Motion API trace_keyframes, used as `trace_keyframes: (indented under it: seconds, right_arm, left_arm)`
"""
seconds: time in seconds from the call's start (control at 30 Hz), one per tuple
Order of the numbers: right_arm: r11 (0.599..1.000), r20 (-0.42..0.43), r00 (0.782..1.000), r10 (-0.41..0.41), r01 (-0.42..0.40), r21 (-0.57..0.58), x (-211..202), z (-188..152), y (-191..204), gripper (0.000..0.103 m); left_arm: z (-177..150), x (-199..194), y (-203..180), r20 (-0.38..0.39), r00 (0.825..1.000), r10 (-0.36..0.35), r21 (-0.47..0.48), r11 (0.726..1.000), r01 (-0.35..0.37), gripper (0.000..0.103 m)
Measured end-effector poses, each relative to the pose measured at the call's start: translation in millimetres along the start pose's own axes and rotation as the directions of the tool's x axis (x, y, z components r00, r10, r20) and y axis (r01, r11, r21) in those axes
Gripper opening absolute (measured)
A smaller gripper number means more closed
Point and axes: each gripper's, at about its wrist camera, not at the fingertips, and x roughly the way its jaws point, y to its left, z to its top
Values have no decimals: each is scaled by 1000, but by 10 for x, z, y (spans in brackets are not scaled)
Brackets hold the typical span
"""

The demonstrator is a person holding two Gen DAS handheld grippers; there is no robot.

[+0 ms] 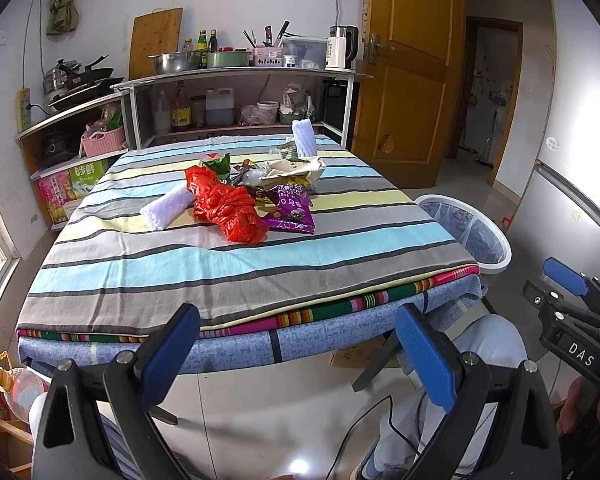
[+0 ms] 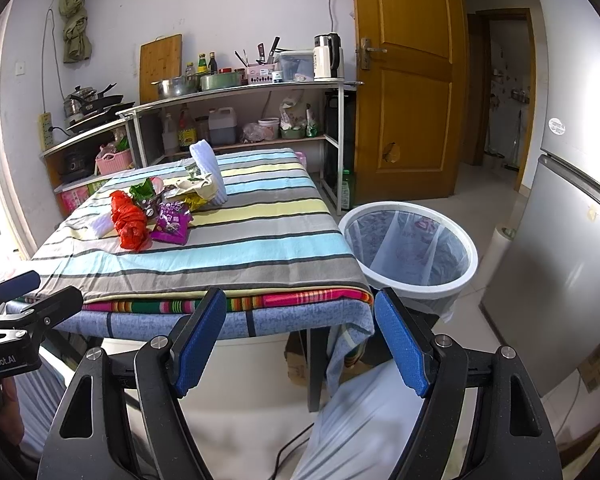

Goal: Collect trash

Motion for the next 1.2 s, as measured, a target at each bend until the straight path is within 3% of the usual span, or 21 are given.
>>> trace_keyframes:
  seconds: [0.6, 0.9, 1.2]
  right_arm:
    - [1000, -10, 1000, 5, -5, -6, 23, -10, 26, 77]
    - [999, 15, 999, 34, -33, -21, 135, 173, 116, 77]
    - [998, -16, 999, 47, -48, -46, 375, 267, 181, 77]
  left_arm:
    - [8, 10, 55, -1, 1000, 5, -15, 1000, -5, 99]
    - [122, 89, 158, 7, 1000, 7, -33, 999, -6, 99]
    - [250, 260, 244, 1, 1000, -3, -43, 999, 3, 99]
